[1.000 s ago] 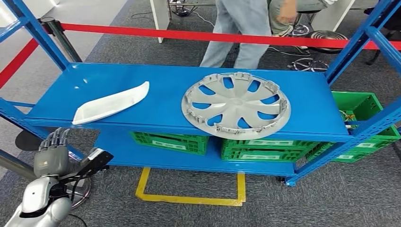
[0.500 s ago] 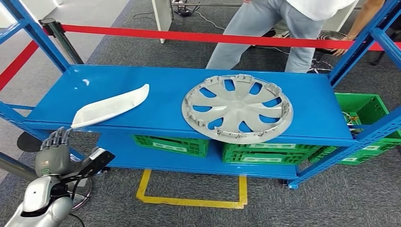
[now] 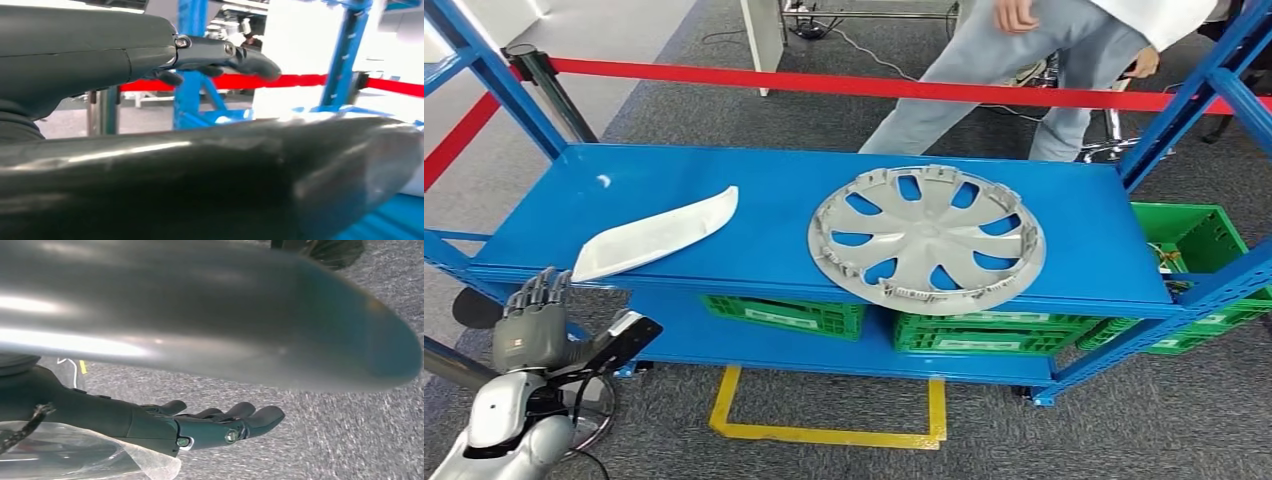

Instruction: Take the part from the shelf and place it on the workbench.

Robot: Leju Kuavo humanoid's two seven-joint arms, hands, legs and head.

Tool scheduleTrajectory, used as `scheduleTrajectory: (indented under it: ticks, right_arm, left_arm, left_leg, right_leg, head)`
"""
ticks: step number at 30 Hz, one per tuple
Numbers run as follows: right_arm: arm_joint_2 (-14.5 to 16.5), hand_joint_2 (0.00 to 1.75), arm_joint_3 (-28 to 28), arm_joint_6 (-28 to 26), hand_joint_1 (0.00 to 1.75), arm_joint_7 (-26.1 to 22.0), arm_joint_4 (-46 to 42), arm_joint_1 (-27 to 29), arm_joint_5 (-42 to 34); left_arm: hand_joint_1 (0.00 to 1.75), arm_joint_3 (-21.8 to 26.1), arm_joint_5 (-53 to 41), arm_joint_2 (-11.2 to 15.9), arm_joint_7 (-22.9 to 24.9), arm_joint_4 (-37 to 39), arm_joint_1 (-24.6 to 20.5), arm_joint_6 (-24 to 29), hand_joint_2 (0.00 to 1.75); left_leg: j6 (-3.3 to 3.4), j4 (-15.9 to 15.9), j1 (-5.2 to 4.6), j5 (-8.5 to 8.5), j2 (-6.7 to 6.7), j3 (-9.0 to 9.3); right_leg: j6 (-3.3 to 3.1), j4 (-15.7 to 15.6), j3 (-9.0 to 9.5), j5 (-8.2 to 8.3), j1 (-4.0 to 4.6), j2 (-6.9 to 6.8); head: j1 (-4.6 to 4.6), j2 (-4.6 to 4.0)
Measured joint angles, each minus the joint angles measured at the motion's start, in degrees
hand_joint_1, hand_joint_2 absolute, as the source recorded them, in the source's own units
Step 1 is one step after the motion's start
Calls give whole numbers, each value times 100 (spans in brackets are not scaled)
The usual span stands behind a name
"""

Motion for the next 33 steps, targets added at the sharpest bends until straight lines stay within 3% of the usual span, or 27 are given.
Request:
scheduleTrajectory:
  ticks: [2,3,6,7,8,10,12,13,17,21,23,24,25,27,28,30,33]
  right_arm:
    - [0,0,-12,-4,0,-5,1,-7,4]
    - [0,0,-18,-6,0,-9,2,-14,5]
    - [0,0,-31,-8,0,-17,3,-25,6]
    - [0,0,-36,-8,0,-17,5,-22,7]
    - [0,0,-41,-8,0,-17,7,-17,7]
    - [0,0,-54,-9,0,-18,9,-12,8]
    - [0,0,-66,-11,0,-19,9,-25,8]
    - [0,0,-70,-13,0,-19,10,-32,8]
    - [0,0,-78,-16,0,-19,10,-36,8]
    - [4,0,-79,-15,0,-19,11,-42,8]
    - [5,0,-79,-14,0,-19,11,-44,8]
    - [5,0,-79,-14,0,-19,11,-42,8]
    - [7,0,-81,-14,0,-19,11,-39,8]
    - [10,0,-86,-14,0,-19,11,-34,8]
    - [13,0,-89,-14,0,-19,11,-35,8]
    - [16,0,-92,-13,0,-19,12,-41,8]
    - [23,0,-92,-14,0,-19,10,-47,8]
  left_arm:
    - [0,0,-1,1,0,0,-2,0,0]
    - [0,0,-1,-1,0,0,-8,0,0]
    - [0,-1,-5,-3,0,0,-12,-1,0]
    - [0,-2,-7,-4,0,0,-9,-2,0]
    - [0,-2,-11,-7,0,0,-6,-2,0]
    - [0,-2,-18,-11,0,0,-4,-4,0]
    - [0,-3,-27,-12,0,0,-5,-7,0]
    - [0,-3,-31,-11,0,0,-7,-9,0]
    - [0,-4,-36,-11,0,-3,-15,-12,0]
    - [0,-4,-37,-4,2,-4,-19,-16,0]
    - [0,-4,-37,-4,3,-4,-15,-18,0]
    - [0,-4,-37,-5,4,-4,-7,-19,0]
    - [0,-4,-37,-5,7,-4,1,-20,0]
    - [0,-4,-37,-7,13,-4,11,-22,0]
    - [0,-4,-37,-6,15,-6,7,-24,0]
    - [0,-5,-37,-5,16,-10,0,-27,0]
    - [0,-7,-39,-3,16,-15,1,-29,0]
  left_leg:
    - [68,-32,15,-1,-1,26]
    - [101,-47,24,-1,1,41]
    - [159,-50,12,-29,10,59]
    - [167,-49,5,-42,9,69]
    - [170,-48,0,-57,6,87]
    - [156,-47,-5,-103,-3,150]
    - [108,-38,-26,-157,-8,202]
    - [81,-34,-34,-175,-9,212]
    - [-40,32,-17,-268,-1,224]
    - [-127,977,3,-757,5,-215]
    - [-133,1150,6,-832,5,-304]
    - [-137,1292,8,-828,5,-399]
    - [-132,1242,9,-683,5,-417]
    - [-89,765,5,-224,6,-285]
    - [-51,343,-6,-23,6,-114]
    - [7,34,-35,22,5,4]
    - [76,-52,-16,21,3,40]
  right_leg:
    - [61,101,-52,-84,-10,-9]
    - [85,301,-158,-193,-13,-11]
    - [113,1402,-788,-618,-21,-10]
    - [113,1631,-945,-636,-22,-10]
    - [105,1637,-992,-536,-22,-10]
    - [67,1032,-765,-94,-21,-10]
    - [22,338,-426,184,-6,-8]
    - [1,160,-329,215,3,-3]
    - [-108,65,-234,174,-1,13]
    - [-201,35,-164,137,-20,6]
    - [-207,35,-159,131,-19,6]
    - [-208,36,-143,118,-17,8]
    - [-205,37,-104,92,-15,11]
    - [-183,37,-21,22,-7,18]
    - [-158,42,7,-9,2,23]
    - [-97,44,0,-33,12,22]
    - [-3,67,-7,-84,11,8]
  head:
    - [13,-1]
    - [29,-1]
    - [59,-1]
    - [59,-1]
    - [61,-1]
    - [61,-1]
    - [55,-1]
    - [52,-1]
    - [41,-1]
    - [3,-1]
    - [4,-1]
    - [4,-1]
    - [5,-1]
    - [8,-1]
    - [8,-1]
    - [13,-1]
    - [19,0]
